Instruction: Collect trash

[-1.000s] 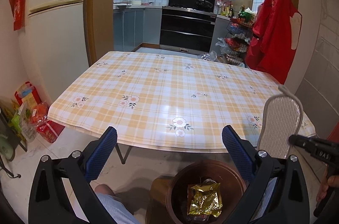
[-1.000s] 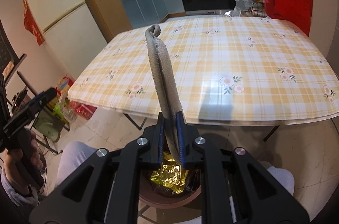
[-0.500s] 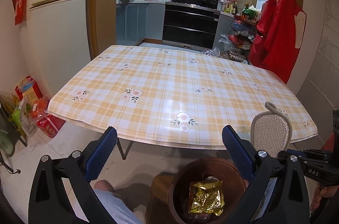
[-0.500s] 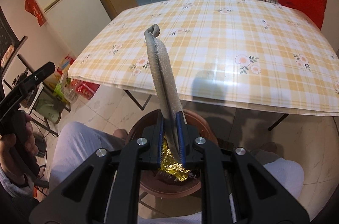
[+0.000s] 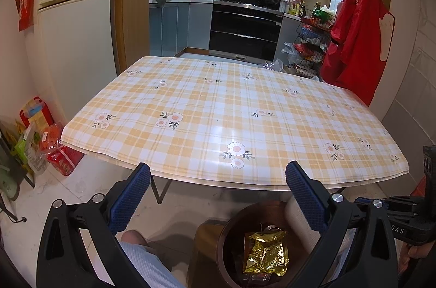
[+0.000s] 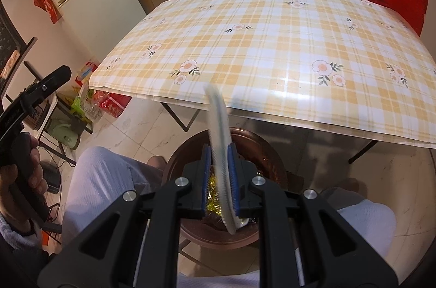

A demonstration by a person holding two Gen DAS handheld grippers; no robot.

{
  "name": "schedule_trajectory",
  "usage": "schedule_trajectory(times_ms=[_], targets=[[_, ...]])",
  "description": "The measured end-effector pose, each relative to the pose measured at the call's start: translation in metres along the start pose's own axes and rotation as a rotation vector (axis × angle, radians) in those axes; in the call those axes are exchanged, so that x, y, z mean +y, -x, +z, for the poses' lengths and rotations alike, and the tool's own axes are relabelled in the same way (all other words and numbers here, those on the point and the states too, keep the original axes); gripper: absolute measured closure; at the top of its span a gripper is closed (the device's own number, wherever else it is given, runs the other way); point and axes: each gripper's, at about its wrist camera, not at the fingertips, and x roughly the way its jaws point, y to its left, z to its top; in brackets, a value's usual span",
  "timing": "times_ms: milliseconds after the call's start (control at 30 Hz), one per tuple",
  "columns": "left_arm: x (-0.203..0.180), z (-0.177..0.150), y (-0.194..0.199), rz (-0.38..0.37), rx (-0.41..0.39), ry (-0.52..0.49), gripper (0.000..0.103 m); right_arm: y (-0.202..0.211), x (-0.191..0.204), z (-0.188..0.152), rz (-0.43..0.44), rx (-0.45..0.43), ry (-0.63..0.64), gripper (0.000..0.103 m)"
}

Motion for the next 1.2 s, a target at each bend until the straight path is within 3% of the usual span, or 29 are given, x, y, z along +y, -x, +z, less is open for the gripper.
schedule_trajectory(times_ms=[200, 300, 467, 567, 633, 667, 900, 1200], targets=[[0.0, 0.0, 0.0, 0.0, 0.0, -0.001, 0.006, -0.001, -0.001, 0.0, -0.014, -0.003, -0.008, 0.083], [0.0, 0.0, 0.0, 0.0, 0.0, -0.001, 0.006, 0.0, -0.004, 0.0, -0.03, -0.011, -0.012, 0.071], [-0.001, 0.0, 0.0, 0.0, 0.0, -0.001, 0.006, 0.002, -0.005, 0.002, -0.054, -0.019, -0.013, 0.06], [-0.001, 0.0, 0.0, 0.0, 0.001, -0.002, 0.006, 0.003, -0.007, 0.002, -0.076, -0.025, -0.021, 0.039], [-0.001, 0.0, 0.0, 0.001, 0.001, -0.002, 0.006, 0.004, -0.008, 0.002, -0.085, -0.034, -0.028, 0.013], [-0.001, 0.0, 0.0, 0.0, 0.001, -0.002, 0.006, 0.006, -0.008, 0.003, -0.091, -0.046, -0.034, 0.01], [-0.002, -0.002, -0.001, -0.003, 0.003, -0.005, 0.006, 0.011, -0.008, 0.007, -0.138, -0.064, -0.025, 0.006], [-0.018, 0.013, 0.009, -0.024, -0.033, -0.068, 0.006, 0.055, -0.006, 0.03, -0.248, -0.214, 0.025, 0.006]])
